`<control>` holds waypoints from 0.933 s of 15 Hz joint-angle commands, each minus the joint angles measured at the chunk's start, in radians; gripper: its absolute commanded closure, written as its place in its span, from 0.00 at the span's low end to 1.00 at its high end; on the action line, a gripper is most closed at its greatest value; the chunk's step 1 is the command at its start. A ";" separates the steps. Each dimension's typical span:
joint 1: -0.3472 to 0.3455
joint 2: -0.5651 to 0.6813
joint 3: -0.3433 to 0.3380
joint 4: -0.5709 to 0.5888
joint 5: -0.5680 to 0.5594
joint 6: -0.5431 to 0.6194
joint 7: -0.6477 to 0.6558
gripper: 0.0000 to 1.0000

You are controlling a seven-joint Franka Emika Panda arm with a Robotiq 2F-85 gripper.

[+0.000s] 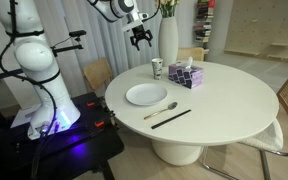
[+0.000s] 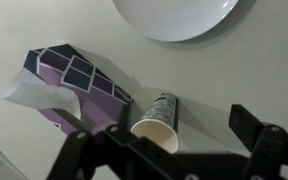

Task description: Pick up the spoon and place it to the right side of the white plate. Pick up the cup and place it to the left side of the white plate.

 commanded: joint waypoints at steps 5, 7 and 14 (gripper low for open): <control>0.003 0.253 0.000 0.380 0.043 -0.234 -0.234 0.00; 0.002 0.306 0.008 0.440 0.061 -0.275 -0.280 0.00; -0.001 0.435 0.036 0.545 0.108 -0.352 -0.397 0.00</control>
